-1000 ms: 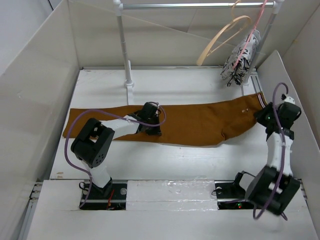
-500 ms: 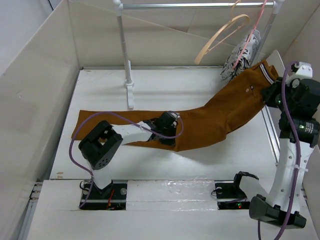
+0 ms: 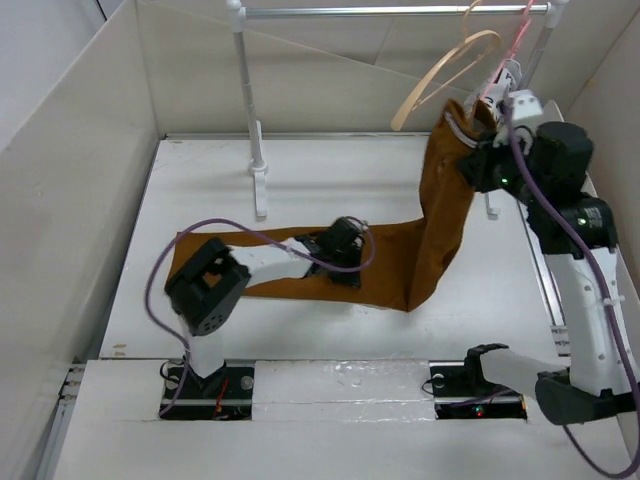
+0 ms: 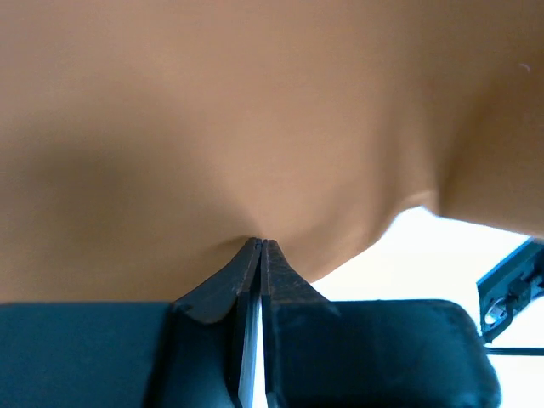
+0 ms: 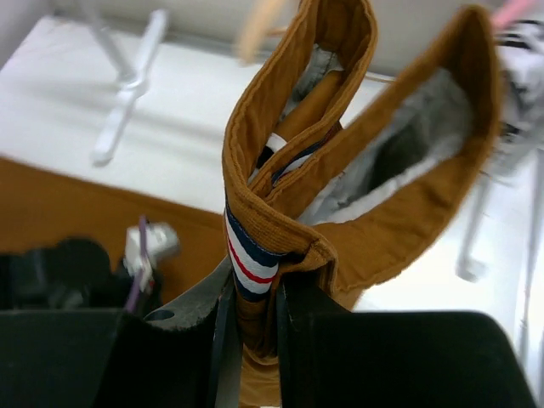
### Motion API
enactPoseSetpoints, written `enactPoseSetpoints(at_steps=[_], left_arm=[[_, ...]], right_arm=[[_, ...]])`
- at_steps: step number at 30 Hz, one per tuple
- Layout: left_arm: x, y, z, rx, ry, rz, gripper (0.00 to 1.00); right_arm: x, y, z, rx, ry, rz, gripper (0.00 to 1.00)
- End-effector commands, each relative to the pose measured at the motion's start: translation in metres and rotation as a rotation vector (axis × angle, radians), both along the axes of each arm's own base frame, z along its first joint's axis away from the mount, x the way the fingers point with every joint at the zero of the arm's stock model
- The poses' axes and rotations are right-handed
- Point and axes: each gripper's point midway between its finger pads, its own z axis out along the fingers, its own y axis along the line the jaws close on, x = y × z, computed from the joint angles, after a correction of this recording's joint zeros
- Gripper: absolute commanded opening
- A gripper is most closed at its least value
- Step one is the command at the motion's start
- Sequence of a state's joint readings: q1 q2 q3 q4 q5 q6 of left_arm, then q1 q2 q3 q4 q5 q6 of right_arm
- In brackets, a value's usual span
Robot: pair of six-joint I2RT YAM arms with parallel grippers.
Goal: Place the trousers on the hanger
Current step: Fold the trousers at the center of the board.
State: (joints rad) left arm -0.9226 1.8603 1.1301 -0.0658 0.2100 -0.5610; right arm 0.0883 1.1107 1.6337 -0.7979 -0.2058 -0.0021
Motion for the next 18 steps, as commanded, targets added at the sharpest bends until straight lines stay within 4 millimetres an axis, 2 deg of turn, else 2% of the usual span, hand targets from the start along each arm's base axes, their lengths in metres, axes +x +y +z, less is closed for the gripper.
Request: enactPoseSetpoints(at_steps=[1,2,3,4,5,6,7,8,9,10,11,12,13,14,15,16,17,18], left_arm=[[0.057,0.072,0.071,-0.06,-0.106,0.27,0.0],[0.067,0.094,0.108,-0.119,-0.172,0.331,0.0],[0.089,0.139,0.119,-0.111,-0.188,0.457,0.0],[0.098,0.168,0.151,-0.144,-0.261,0.54,0.0],[0.103,0.193,0.163,-0.141,-0.279,0.607,0.0],[0.12,0.24,0.18,-0.149,-0.324,0.737,0.0],[0.124,0.261,0.195,-0.176,-0.352,0.79,0.0],[0.122,0.282,0.22,-0.214,-0.408,0.838,0.0],[0.125,0.301,0.239,-0.23,-0.447,0.89,0.0],[0.126,0.33,0.255,-0.221,-0.495,0.983,0.0],[0.124,0.338,0.261,-0.192,-0.508,1.016,0.0],[0.125,0.343,0.279,-0.191,-0.553,1.03,0.0],[0.126,0.361,0.287,-0.155,-0.59,1.095,0.0],[0.125,0.37,0.293,-0.141,-0.607,1.121,0.0],[0.123,0.381,0.32,-0.146,-0.663,1.151,0.0],[0.121,0.398,0.332,-0.084,-0.712,1.213,0.0],[0.115,0.407,0.343,-0.046,-0.735,1.238,0.0],[0.11,0.413,0.37,-0.048,-0.791,1.262,0.0]], right_arm=[[0.01,0.061,0.047,0.083,-0.154,0.122,0.0],[0.012,0.077,0.048,0.106,-0.147,0.147,0.0],[0.022,0.096,0.047,0.113,-0.139,0.175,0.0],[0.029,0.108,0.051,0.125,-0.153,0.169,0.0],[0.024,0.14,0.051,0.131,-0.149,0.239,0.0],[0.037,0.166,0.045,0.132,-0.13,0.271,0.0],[0.041,0.187,0.047,0.146,-0.141,0.306,0.0],[0.044,0.207,0.044,0.154,-0.132,0.335,0.0],[0.047,0.254,0.03,0.154,-0.098,0.412,0.0],[0.046,0.281,0.025,0.161,-0.085,0.476,0.0],[0.048,0.304,0.02,0.159,-0.074,0.507,0.0],[0.036,0.338,0.012,0.153,-0.059,0.564,0.0],[0.041,0.376,-0.002,0.152,-0.04,0.626,0.0],[0.037,0.397,-0.007,0.155,-0.041,0.666,0.0],[0.023,0.426,-0.017,0.16,-0.03,0.72,0.0],[0.023,0.458,-0.033,0.183,-0.016,0.769,0.15],[0.017,0.477,-0.043,0.202,-0.005,0.814,0.3],[0.01,0.495,-0.053,0.23,0.009,0.861,0.45]])
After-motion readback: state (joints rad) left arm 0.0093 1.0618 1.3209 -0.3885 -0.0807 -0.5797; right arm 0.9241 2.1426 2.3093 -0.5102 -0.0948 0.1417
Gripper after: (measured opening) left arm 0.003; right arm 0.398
